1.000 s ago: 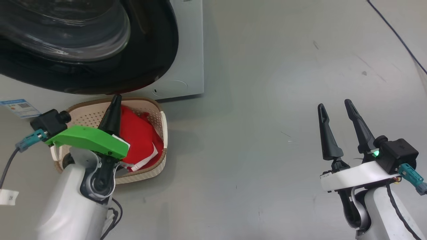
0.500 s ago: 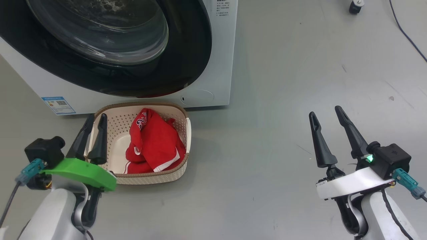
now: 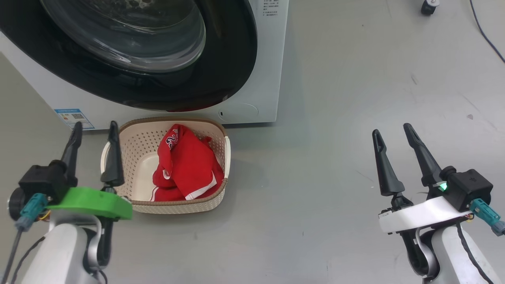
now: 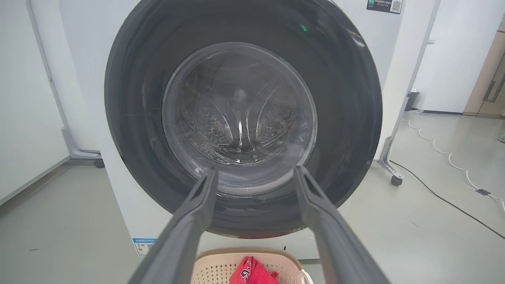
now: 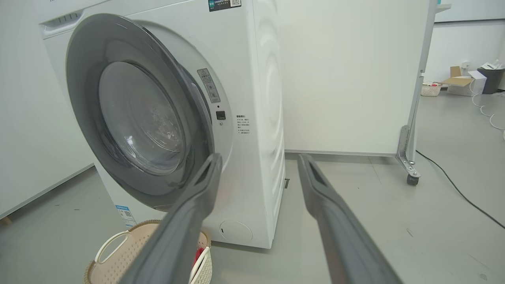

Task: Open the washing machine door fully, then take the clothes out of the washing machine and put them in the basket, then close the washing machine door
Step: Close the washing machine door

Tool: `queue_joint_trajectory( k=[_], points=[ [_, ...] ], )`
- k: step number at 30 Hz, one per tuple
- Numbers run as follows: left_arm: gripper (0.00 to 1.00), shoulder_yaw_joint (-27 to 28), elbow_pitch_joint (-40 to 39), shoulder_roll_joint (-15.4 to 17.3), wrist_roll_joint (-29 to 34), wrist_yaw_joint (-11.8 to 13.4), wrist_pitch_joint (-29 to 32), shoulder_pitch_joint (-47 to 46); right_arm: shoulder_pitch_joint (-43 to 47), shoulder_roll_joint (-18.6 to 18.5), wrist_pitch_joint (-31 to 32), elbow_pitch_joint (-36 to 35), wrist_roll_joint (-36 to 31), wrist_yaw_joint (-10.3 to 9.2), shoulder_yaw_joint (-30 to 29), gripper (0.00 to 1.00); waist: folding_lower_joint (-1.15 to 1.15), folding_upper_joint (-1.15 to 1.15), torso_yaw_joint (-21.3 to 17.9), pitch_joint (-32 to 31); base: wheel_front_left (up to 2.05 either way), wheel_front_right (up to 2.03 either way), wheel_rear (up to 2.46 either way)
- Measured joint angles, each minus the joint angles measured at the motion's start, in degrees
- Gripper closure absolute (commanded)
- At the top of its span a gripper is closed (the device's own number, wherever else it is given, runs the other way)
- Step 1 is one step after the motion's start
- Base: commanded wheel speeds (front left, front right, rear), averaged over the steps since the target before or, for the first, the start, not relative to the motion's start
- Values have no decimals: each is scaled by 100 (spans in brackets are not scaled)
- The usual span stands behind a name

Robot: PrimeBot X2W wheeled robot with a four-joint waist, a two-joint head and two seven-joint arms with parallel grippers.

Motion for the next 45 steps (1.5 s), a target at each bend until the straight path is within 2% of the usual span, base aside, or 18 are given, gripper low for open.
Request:
queue_joint_trajectory(
  k=[6,31,32,33,34,35,36,45],
  points=[
    [0,-41,-325,-197,415,24,0,205,21,-63,1,-37,0,0,-33,0,0,0,131,68,0,0,0],
    [0,227,-813,-571,988,-87,0,862,13,-69,1,-34,1,0,73,0,0,0,366,121,0,0,0],
    [0,238,-826,-576,993,-88,0,875,13,-76,0,-20,11,0,91,10,0,0,373,120,0,0,0],
    [0,247,-838,-584,999,-88,0,887,13,-93,0,2,19,0,126,10,0,0,381,121,0,0,0],
    [0,255,-854,-592,1018,-89,0,903,13,-105,1,7,19,0,141,63,0,0,389,121,0,0,0],
    [0,255,-860,-601,1047,-96,0,919,13,-115,0,3,19,0,141,96,0,0,399,123,0,0,0],
    [0,252,-868,-614,1058,-124,0,933,13,-131,0,-8,19,0,142,100,0,0,411,128,0,0,0],
    [0,240,-954,-742,1213,-261,0,940,-98,-275,0,-103,19,0,259,100,0,0,579,262,0,0,0]
  ],
)
